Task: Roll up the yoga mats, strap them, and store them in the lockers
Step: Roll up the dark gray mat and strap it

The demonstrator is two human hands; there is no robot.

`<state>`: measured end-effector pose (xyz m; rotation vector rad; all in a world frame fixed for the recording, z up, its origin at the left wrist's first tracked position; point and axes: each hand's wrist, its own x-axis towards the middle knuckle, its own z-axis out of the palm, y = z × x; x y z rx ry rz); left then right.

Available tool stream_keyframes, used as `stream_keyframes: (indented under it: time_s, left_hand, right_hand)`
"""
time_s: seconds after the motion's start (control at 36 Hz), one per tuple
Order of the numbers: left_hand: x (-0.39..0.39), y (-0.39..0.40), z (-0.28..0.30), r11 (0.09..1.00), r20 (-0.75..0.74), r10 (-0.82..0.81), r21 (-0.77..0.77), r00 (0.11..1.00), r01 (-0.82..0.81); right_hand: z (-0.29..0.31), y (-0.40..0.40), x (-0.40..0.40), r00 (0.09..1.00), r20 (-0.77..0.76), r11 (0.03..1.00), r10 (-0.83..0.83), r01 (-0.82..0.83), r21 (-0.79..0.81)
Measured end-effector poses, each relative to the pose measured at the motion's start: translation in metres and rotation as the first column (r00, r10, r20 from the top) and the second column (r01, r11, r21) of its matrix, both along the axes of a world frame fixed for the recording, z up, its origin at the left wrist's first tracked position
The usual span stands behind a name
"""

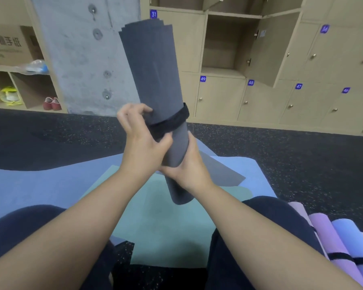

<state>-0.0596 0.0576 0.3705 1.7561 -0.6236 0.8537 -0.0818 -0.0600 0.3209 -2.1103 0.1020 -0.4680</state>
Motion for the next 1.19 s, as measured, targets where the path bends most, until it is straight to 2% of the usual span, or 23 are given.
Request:
stream_keyframes:
  time_s: [0.14, 0.36, 0.47, 0.67, 0.86, 1.0, 1.11, 1.19]
  left_hand:
    - [-0.002, -0.011, 0.021, 0.992, -0.04, -0.12, 0.029, 0.992, 0.121]
    - [-0.01, -0.057, 0.04, 0.98, -0.195, -0.153, 0.098, 0.969, 0.175]
    - [-0.019, -0.091, 0.031, 0.943, -0.301, -0.265, 0.12, 0.916, 0.312]
    - [-0.043, -0.15, -0.001, 0.867, -0.474, -0.308, 0.217, 0.825, 0.448]
    - [-0.07, -0.195, -0.036, 0.751, -0.544, -0.36, 0.313, 0.758, 0.581]
    - [-0.085, -0.224, -0.059, 0.656, -0.589, -0.392, 0.36, 0.707, 0.663]
    - [-0.095, -0.237, -0.072, 0.557, -0.564, -0.374, 0.498, 0.736, 0.665]
    - [-0.098, -0.241, -0.072, 0.559, -0.511, -0.383, 0.535, 0.77, 0.633]
  right_hand:
    - [0.022, -0.019, 0.001, 0.993, 0.083, 0.994, -0.085, 0.09, -0.058]
    - [0.058, -0.081, -0.011, 0.95, 0.172, 0.921, -0.26, 0.297, -0.251]
    - [0.057, -0.114, -0.031, 0.936, 0.164, 0.884, -0.312, 0.349, -0.31]
    - [0.016, -0.166, -0.088, 0.897, 0.068, 0.847, -0.437, 0.436, -0.305]
    - [-0.035, -0.203, -0.139, 0.834, -0.019, 0.819, -0.552, 0.537, -0.199]
    - [-0.07, -0.229, -0.167, 0.778, -0.074, 0.773, -0.623, 0.599, -0.211]
    - [-0.105, -0.251, -0.186, 0.723, -0.114, 0.727, -0.681, 0.65, -0.221]
    - [-0.131, -0.262, -0.2, 0.679, -0.192, 0.705, -0.709, 0.665, -0.247]
